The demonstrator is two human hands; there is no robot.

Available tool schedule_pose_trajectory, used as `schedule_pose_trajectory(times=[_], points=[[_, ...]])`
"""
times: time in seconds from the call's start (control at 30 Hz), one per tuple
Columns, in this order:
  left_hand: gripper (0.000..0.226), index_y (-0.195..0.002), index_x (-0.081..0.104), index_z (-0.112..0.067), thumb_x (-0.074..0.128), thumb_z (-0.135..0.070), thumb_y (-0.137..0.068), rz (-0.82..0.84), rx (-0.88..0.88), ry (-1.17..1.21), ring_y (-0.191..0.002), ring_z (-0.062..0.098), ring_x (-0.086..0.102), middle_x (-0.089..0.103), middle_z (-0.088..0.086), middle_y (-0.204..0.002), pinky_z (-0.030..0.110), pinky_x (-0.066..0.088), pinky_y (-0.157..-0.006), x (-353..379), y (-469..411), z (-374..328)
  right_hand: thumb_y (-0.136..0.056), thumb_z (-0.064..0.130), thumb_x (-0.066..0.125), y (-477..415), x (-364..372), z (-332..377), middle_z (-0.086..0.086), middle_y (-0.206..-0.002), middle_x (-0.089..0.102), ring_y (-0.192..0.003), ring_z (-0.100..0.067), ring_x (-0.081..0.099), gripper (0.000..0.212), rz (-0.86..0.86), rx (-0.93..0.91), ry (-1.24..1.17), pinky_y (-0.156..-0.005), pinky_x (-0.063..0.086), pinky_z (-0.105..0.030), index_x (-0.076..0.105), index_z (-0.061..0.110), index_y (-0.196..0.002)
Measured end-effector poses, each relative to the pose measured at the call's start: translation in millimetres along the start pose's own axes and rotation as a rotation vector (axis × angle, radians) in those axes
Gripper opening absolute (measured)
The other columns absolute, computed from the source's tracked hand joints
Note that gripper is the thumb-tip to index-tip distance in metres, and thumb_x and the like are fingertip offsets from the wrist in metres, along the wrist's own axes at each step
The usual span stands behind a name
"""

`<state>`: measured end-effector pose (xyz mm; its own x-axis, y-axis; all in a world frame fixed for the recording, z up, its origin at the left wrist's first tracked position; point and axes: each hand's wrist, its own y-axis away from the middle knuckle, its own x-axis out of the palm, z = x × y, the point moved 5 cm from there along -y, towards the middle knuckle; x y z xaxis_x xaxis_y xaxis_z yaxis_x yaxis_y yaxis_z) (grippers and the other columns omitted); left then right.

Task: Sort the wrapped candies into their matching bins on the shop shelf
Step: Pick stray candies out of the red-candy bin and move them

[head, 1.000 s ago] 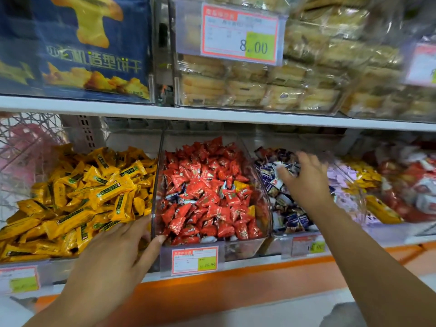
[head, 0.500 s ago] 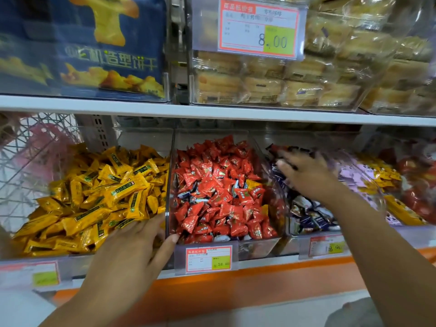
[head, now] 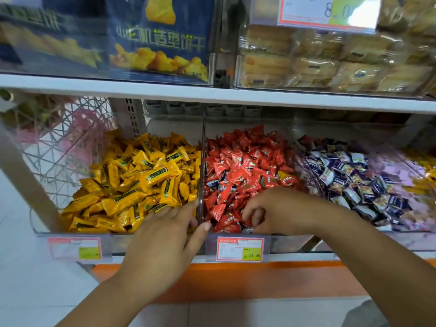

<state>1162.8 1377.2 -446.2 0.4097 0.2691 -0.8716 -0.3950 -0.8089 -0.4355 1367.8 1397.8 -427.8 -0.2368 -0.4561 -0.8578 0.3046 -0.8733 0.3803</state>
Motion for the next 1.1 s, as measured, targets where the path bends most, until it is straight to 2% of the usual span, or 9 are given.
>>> schedule_pose_trajectory(times=[0.13, 0.33, 0.47, 0.57, 0.73, 0.8, 0.93, 1.0, 1.1], points=[[0.048, -0.110, 0.065, -0.023, 0.033, -0.055, -0.093, -0.007, 0.004, 0.000, -0.064, 0.006, 0.045, 0.035, -0.022, -0.068, 0.024, 0.035, -0.059, -1, 0, -2, -0.088, 0.014, 0.067, -5, 7, 0, 0.012, -0.097, 0.071, -0.086, -0.001, 0.065, 0.021, 0.047, -0.021, -0.080, -0.079, 0.053, -0.023, 0.069, 0.028, -0.104], [0.050, -0.110, 0.065, -0.023, 0.032, -0.056, -0.093, -0.020, 0.005, 0.003, -0.063, 0.004, 0.044, 0.034, -0.026, -0.068, 0.023, 0.036, -0.058, -2, 0, -4, -0.091, 0.022, 0.065, 14, -18, 11, 0.040, -0.067, 0.055, -0.063, 0.018, 0.050, 0.016, -0.098, -0.098, -0.201, -0.056, 0.037, -0.004, 0.067, 0.033, -0.102], [0.049, -0.110, 0.066, -0.023, 0.033, -0.055, -0.092, -0.023, 0.000, -0.007, -0.066, 0.007, 0.057, 0.039, -0.026, -0.073, 0.022, 0.038, -0.060, -2, 0, -2, -0.087, 0.030, 0.069, 7, -49, 19, 0.016, -0.077, 0.062, -0.063, 0.006, 0.055, 0.009, -0.373, -0.131, -0.363, -0.058, 0.043, -0.011, 0.061, 0.031, -0.091], [0.047, -0.110, 0.064, -0.024, 0.034, -0.055, -0.093, -0.015, 0.008, -0.016, -0.067, 0.007, 0.055, 0.036, -0.027, -0.073, 0.021, 0.036, -0.061, -1, 1, -2, -0.088, 0.029, 0.068, -23, -43, 25, 0.008, -0.084, 0.063, -0.072, -0.008, 0.063, 0.014, -0.449, -0.121, -0.314, -0.066, 0.052, -0.026, 0.057, 0.023, -0.094], [0.048, -0.113, 0.064, -0.023, 0.034, -0.055, -0.094, -0.026, 0.027, -0.043, -0.068, 0.006, 0.053, 0.033, -0.027, -0.075, 0.020, 0.033, -0.063, 0, 1, 0, -0.094, 0.016, 0.058, -53, -33, 17, 0.005, -0.083, 0.061, -0.063, -0.016, 0.056, 0.025, -0.422, -0.099, -0.078, -0.053, 0.042, -0.026, 0.060, 0.028, -0.115], [0.051, -0.116, 0.065, -0.021, 0.034, -0.054, -0.094, -0.036, 0.034, -0.059, -0.068, 0.006, 0.054, 0.039, -0.026, -0.074, 0.019, 0.033, -0.063, 1, 1, 0, -0.094, 0.011, 0.056, -58, -34, 11, 0.005, -0.083, 0.062, -0.066, -0.018, 0.059, 0.024, -0.398, -0.072, -0.088, -0.058, 0.047, -0.028, 0.064, 0.030, -0.107], [0.052, -0.117, 0.065, -0.019, 0.034, -0.053, -0.094, -0.043, 0.045, -0.067, -0.069, 0.007, 0.056, 0.056, -0.022, -0.075, 0.020, 0.035, -0.063, 2, 2, 0, -0.092, 0.017, 0.061, -66, -27, 5, 0.005, -0.116, 0.062, -0.098, -0.015, 0.059, 0.017, -0.272, -0.045, -0.058, -0.079, 0.050, -0.032, 0.056, 0.032, -0.098], [0.052, -0.118, 0.065, -0.018, 0.035, -0.053, -0.093, -0.045, 0.049, -0.072, -0.069, 0.008, 0.057, 0.057, -0.022, -0.075, 0.021, 0.036, -0.063, 2, 2, 0, -0.091, 0.021, 0.064, -67, -25, 6, 0.007, -0.117, 0.060, -0.099, -0.012, 0.056, 0.015, -0.225, -0.052, -0.015, -0.075, 0.046, -0.028, 0.053, 0.030, -0.096], [0.052, -0.118, 0.066, -0.020, 0.035, -0.053, -0.093, -0.039, 0.044, -0.071, -0.069, 0.007, 0.057, 0.057, -0.022, -0.075, 0.020, 0.034, -0.064, 1, 2, -1, -0.089, 0.019, 0.066, -67, -21, 9, 0.007, -0.116, 0.060, -0.108, -0.014, 0.054, 0.019, -0.209, -0.056, -0.009, -0.086, 0.048, -0.034, 0.050, 0.030, -0.092]])
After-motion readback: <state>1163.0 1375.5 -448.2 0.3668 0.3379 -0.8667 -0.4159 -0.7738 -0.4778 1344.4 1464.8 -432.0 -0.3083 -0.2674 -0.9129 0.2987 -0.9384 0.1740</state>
